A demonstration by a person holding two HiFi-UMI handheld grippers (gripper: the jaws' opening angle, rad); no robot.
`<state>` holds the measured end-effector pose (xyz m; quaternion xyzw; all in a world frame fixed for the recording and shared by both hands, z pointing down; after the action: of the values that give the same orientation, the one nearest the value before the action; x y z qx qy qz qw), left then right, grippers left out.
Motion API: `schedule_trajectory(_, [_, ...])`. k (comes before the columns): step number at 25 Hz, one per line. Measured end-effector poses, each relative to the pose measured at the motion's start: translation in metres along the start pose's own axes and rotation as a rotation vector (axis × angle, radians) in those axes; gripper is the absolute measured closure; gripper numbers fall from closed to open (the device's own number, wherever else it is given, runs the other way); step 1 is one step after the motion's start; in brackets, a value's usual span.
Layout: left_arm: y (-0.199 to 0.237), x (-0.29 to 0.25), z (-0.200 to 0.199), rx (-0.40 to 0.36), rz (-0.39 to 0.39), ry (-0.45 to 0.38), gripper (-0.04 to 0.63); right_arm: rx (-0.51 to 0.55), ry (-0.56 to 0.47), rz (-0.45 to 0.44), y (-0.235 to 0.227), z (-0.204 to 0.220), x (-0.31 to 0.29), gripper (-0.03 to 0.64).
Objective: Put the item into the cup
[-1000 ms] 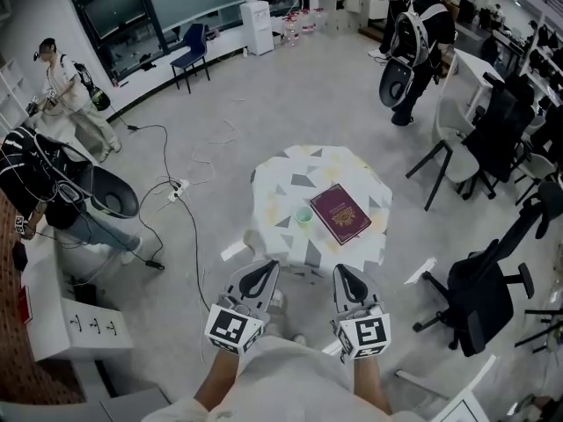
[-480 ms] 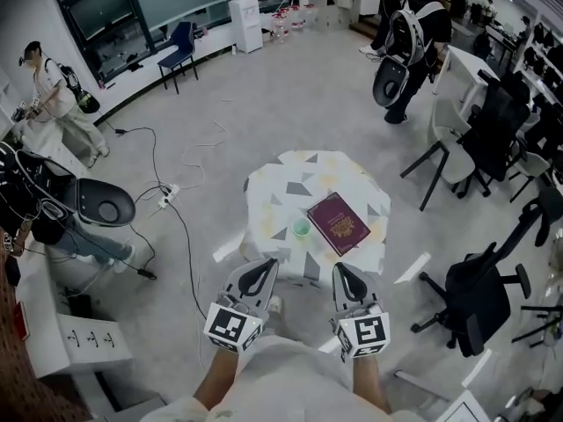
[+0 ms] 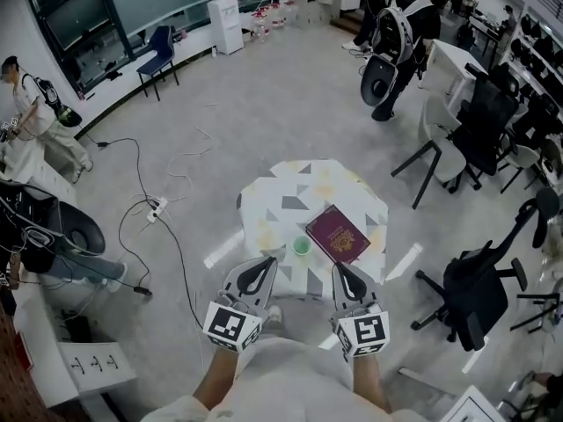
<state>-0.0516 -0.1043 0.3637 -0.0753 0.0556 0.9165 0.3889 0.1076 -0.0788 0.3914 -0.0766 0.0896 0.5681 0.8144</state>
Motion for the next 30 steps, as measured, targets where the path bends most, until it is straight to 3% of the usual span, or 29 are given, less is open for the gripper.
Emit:
schedule_trajectory(15, [0.083,-0.030,0.008,0.043,0.071,0.007,0.586,0.035,0.061,0.066,0.018,-0.014,-0.072,0.610])
schedule_trajectory(30, [0.127,-0.037,0.020,0.075,0.122,0.010,0.586,0.062,0.135,0.125,0.032,-0.007,-0.098,0.610])
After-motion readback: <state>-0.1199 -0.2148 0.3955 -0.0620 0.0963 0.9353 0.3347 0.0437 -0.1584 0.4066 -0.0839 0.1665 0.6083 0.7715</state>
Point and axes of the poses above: the fingertips, and each gripper's own axes: x backward along the fingers, y to its left, z out of its underside, the point moved 2 cm from there along x, backward along the fingers, and after that the axes turned 6 degrees about y, right-handed, at the moved point
